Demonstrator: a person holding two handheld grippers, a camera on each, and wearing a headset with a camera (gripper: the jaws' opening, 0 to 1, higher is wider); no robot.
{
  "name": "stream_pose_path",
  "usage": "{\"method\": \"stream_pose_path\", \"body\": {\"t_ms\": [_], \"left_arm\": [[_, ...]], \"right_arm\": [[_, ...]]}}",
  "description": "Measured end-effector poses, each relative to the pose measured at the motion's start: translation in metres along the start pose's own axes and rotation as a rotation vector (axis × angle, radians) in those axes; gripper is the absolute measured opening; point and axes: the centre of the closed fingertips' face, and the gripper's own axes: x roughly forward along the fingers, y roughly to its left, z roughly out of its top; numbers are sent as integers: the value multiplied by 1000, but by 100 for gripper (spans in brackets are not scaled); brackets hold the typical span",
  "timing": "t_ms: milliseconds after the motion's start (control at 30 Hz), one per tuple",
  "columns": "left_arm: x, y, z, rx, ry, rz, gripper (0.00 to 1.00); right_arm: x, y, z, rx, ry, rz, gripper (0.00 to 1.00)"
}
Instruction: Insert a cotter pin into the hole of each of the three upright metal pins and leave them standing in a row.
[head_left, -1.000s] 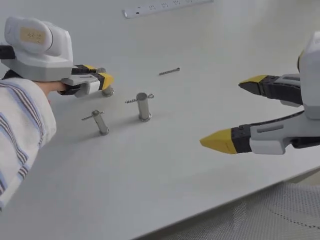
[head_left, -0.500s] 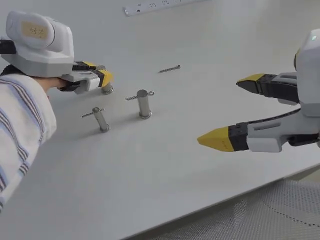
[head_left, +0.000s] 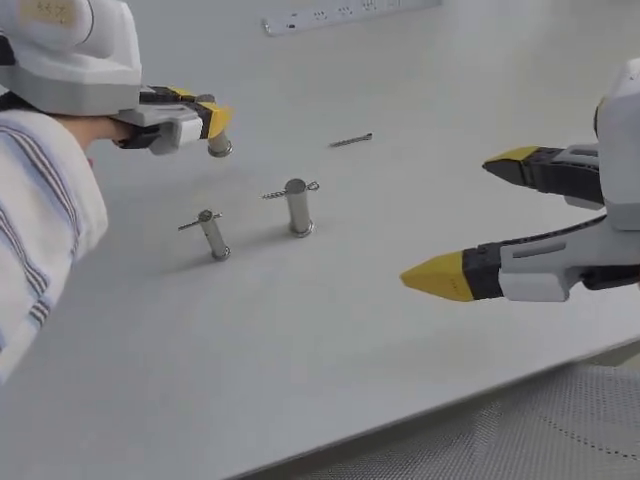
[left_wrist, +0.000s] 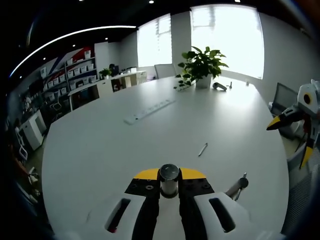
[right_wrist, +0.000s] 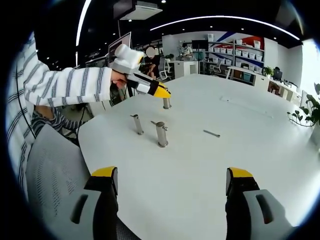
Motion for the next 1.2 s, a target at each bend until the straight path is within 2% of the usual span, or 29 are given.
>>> {"method": "stream_pose_path", "body": {"t_ms": [133,333,500,700,833,933,1033,1200], "left_arm": [[-14,-9,7,11,-10,1,9],[-28,-9,15,-3,-33,-2,9],[-48,-11,23,-13,-54,13,9],[-68,-19,20,29,-37,11,9],[-80,-22,19,10,-35,14,9],[-88,-29,18,12,-33,19,9],[-93,-36,15,21,-23,15,9],[-100,-46,11,42,-13,10,9]], "right_arm": [[1,1,2,-10,-2,3,88],[2,3,2,-21,-2,17,88],[3,6,3,-30,1,30,87],[6,10,5,-49,6,50,86],[9,13,4,-59,18,62,87],[10,13,5,-42,10,61,89],[10,13,4,-59,25,63,88],[9,16,5,-67,21,76,87]]}}
